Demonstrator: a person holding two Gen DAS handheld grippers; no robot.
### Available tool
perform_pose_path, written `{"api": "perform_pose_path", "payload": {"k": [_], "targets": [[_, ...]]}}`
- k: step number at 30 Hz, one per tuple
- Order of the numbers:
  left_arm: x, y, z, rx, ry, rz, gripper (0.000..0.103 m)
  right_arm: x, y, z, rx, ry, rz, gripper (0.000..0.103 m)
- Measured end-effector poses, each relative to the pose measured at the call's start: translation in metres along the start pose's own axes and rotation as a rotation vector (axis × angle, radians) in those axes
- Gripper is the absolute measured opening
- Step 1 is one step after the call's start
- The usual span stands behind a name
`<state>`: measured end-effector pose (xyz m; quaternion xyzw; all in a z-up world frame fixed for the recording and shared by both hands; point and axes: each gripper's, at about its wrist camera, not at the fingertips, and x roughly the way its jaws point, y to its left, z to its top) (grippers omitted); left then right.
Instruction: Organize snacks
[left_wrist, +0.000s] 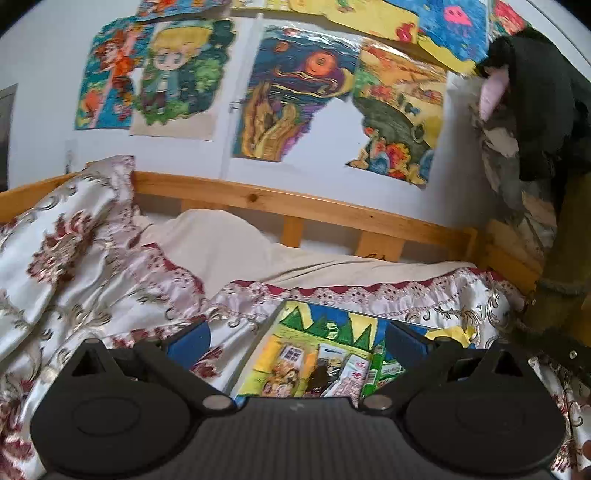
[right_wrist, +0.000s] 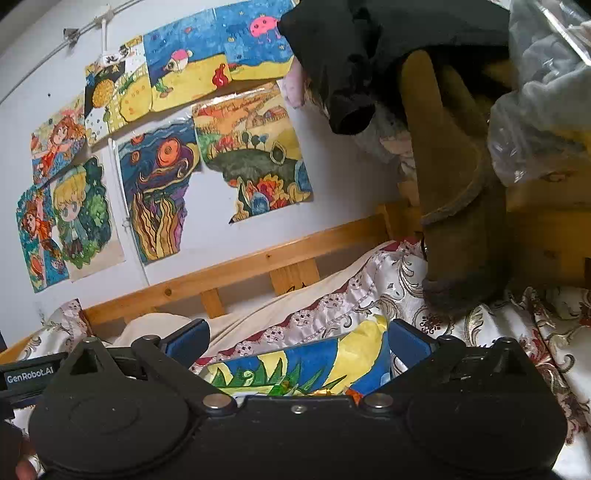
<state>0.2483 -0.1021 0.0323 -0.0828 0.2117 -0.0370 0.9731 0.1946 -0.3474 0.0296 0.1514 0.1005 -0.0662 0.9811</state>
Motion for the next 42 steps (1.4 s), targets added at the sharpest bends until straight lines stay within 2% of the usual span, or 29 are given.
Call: {"api": "perform_pose_path", "payload": {"k": [6, 9, 18, 32, 38, 42], "targets": [[-0.028, 0.013, -0.005, -0.004, -0.017, 0.029, 0.103, -0.028, 0.009, -0.008, -0.017, 0.012, 0.011, 0.102], [-0.044, 0.019, -0.011, -0.009, -0.003, 0.069, 0.103, -0.045, 0.015, -0.012, -0.019, 0.02, 0.006, 0.102], [-0.092, 0.045, -0.037, -0.03, 0.018, 0.123, 0.103, -0.089, 0.027, -0.025, -0.036, 0.04, 0.038, 0.102], [-0.14, 0.073, -0.058, -0.011, -0.017, 0.138, 0.103, -0.14, 0.047, -0.056, -0.084, 0.109, 0.057, 0.102], [-0.147, 0.08, -0.072, -0.003, 0.048, 0.131, 0.103, -0.148, 0.052, -0.065, -0.11, 0.132, 0.041, 0.102], [-0.154, 0.084, -0.082, 0.02, 0.072, 0.154, 0.103, -0.151, 0.055, -0.071, -0.134, 0.158, 0.022, 0.102]]}}
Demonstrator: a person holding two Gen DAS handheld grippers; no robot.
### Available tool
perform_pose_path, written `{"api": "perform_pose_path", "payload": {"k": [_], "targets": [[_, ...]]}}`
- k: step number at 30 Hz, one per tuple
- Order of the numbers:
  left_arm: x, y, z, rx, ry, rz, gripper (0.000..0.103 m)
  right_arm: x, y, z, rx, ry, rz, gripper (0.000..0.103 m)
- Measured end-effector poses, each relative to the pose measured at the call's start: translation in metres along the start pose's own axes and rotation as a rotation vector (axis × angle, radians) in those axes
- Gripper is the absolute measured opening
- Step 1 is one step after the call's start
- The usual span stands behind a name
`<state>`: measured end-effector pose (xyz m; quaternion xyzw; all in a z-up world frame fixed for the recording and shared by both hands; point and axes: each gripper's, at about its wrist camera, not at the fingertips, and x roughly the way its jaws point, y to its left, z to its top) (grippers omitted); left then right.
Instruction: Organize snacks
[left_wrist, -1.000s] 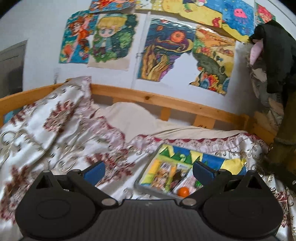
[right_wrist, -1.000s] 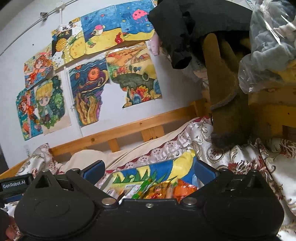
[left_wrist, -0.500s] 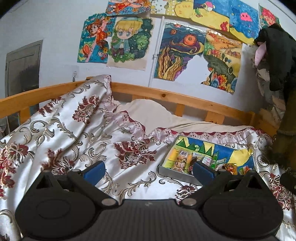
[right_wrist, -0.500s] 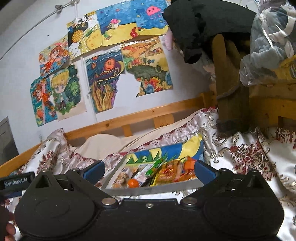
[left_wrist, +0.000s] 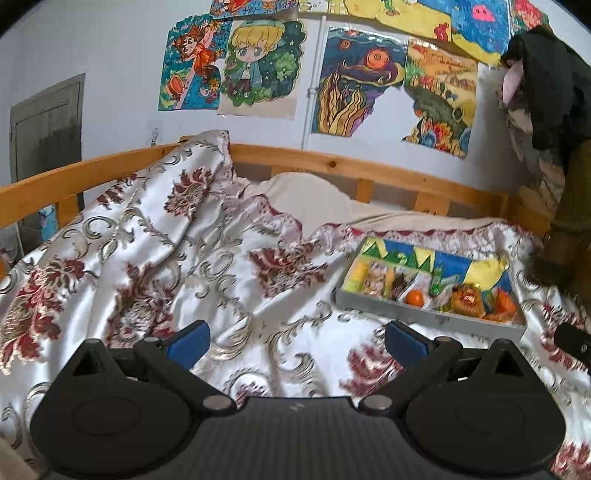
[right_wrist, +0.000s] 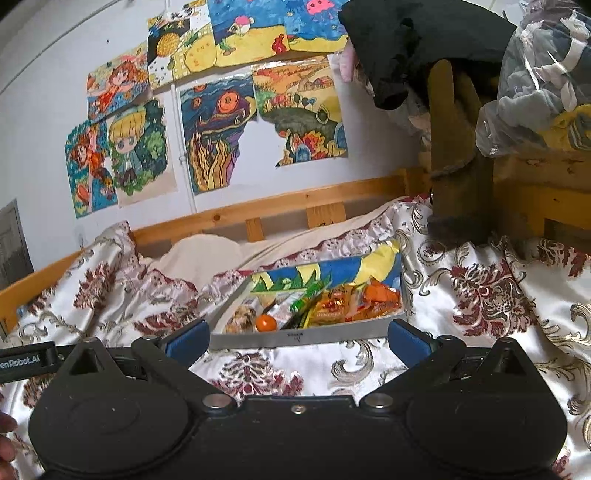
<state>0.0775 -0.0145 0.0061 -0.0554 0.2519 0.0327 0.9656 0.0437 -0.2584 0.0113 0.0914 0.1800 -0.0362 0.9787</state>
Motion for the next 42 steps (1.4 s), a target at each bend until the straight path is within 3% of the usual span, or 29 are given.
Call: {"api": "perform_pose_path", "payload": {"k": [14, 22, 42], "targets": [[-0.005, 0.006, -0.012, 0.03, 0.042, 0.009, 0.103, -0.003, 0.011, -0.011, -0.031, 0.051, -0.03, 0.102], [-0.014, 0.0, -0.018, 0.1, -0.009, 0.06, 0.103, -0.003, 0.026, -0.02, -0.075, 0.101, 0.0, 0.102], [-0.017, -0.001, -0.024, 0.119, 0.003, 0.062, 0.103, 0.0, 0.026, -0.024, -0.067, 0.128, -0.016, 0.102]]}}
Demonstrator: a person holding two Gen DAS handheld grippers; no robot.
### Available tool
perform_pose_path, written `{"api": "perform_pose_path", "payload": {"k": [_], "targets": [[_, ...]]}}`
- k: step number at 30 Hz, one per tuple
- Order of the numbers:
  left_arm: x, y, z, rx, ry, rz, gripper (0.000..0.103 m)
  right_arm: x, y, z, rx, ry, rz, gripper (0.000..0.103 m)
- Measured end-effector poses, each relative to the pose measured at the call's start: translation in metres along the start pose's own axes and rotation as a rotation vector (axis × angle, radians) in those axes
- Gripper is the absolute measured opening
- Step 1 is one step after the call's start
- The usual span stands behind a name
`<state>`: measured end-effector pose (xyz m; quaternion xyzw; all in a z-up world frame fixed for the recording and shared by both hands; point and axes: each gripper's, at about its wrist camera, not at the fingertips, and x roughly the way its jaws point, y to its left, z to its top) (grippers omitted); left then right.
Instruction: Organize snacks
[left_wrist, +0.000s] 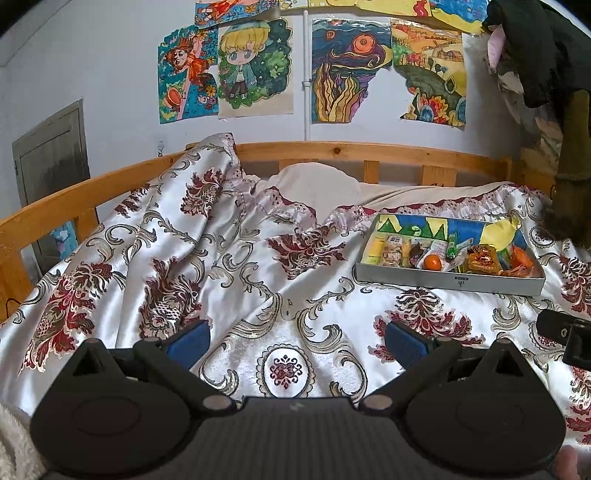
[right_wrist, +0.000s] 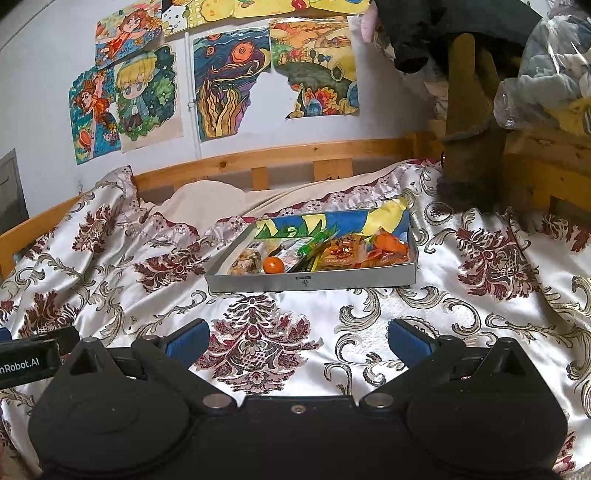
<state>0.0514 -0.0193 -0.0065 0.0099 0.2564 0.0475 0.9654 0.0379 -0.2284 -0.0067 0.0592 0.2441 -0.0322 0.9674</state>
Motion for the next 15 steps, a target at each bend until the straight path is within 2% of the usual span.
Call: {"api": "perform_pose_path", "payload": {"k": [15], "targets": [[0.0006, 0.0004, -0.0004, 0.0, 0.001, -0.001, 0.103, 0.0024, -0.0012, -0.001, 0.002, 0.009, -0.002, 0.102]]}}
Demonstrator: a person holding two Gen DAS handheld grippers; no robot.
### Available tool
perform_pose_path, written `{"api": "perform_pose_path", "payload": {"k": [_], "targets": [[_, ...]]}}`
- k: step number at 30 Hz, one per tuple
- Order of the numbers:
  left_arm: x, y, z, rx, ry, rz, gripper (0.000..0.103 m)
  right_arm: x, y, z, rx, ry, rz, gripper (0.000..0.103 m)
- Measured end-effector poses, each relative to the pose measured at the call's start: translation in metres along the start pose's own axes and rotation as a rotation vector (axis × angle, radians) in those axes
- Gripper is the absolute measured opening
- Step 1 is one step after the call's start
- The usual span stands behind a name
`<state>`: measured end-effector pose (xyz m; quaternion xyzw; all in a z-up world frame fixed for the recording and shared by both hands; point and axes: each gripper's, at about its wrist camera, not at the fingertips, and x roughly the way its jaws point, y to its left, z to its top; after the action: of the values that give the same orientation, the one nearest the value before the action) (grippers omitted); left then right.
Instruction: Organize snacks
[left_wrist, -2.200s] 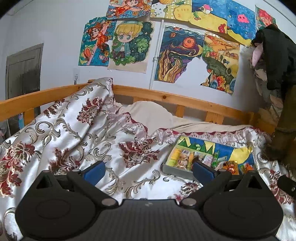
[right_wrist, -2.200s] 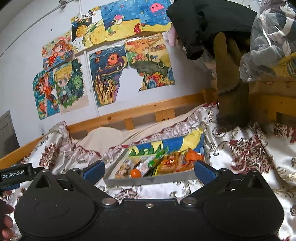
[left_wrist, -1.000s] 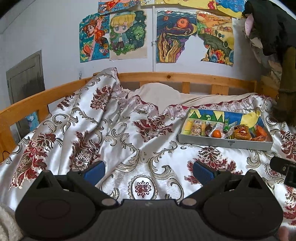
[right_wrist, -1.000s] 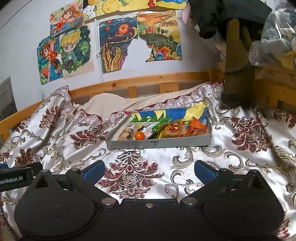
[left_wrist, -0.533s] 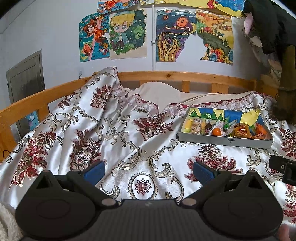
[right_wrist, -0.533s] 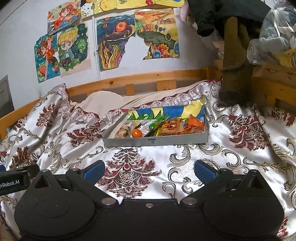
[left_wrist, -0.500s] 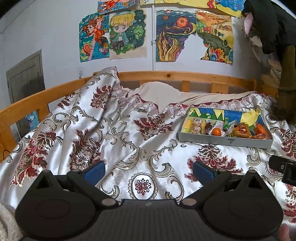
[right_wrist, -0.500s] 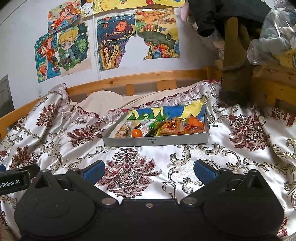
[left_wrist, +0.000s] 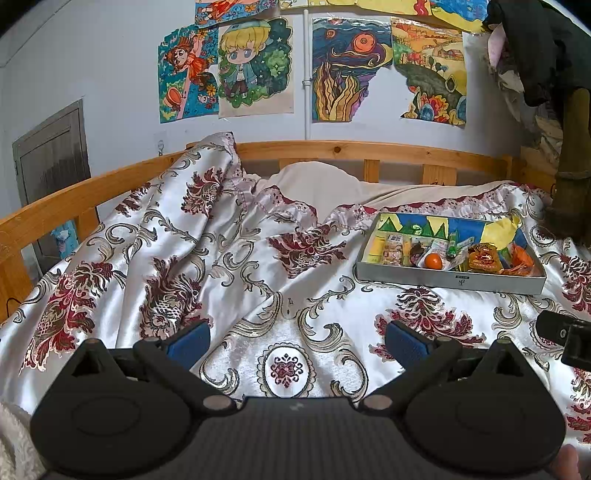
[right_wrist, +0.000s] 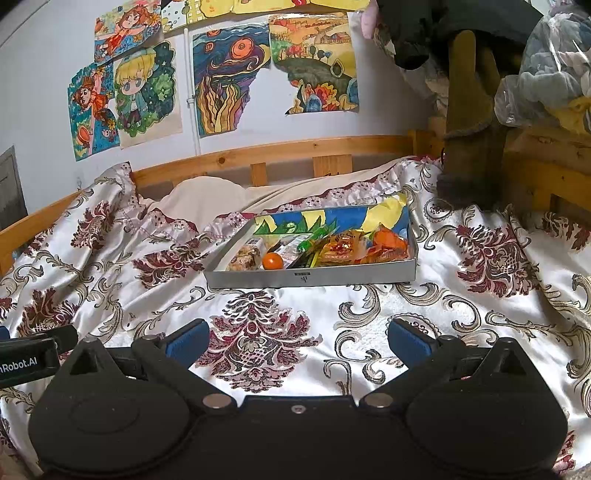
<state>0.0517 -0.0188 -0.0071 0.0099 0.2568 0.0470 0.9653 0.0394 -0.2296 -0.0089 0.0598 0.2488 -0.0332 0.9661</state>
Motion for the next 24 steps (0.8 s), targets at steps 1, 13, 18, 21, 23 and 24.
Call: {"api": "perform_pose_path", "payload": {"k": [1, 13, 18, 21, 23, 24], "targets": [[0.0, 0.0, 0.0, 0.0, 0.0, 0.0, 0.103, -0.0001, 0.0001, 0.0003, 0.0, 0.0, 0.001, 0.102], [0.0, -0.0002, 0.0001, 0.0, 0.0, 0.0, 0.103, 0.0015, -0.0008, -0.0011, 0.001, 0.003, 0.0, 0.102], [0.0, -0.0002, 0.0002, 0.001, 0.0, 0.0, 0.103, 0.0015, -0.0009, -0.0011, 0.001, 0.004, 0.0, 0.102], [0.0, -0.0002, 0.0002, 0.001, 0.0, 0.0, 0.103, 0.0014, -0.0009, -0.0011, 0.001, 0.004, 0.0, 0.102], [0.0, -0.0003, 0.0003, 0.001, 0.0, 0.0, 0.103, 0.0014, -0.0008, -0.0008, 0.001, 0.004, 0.0, 0.102], [-0.0001, -0.0003, 0.0002, 0.001, 0.0, 0.0, 0.103, 0.0014, -0.0009, -0.001, 0.001, 0.005, 0.0, 0.102]]}}
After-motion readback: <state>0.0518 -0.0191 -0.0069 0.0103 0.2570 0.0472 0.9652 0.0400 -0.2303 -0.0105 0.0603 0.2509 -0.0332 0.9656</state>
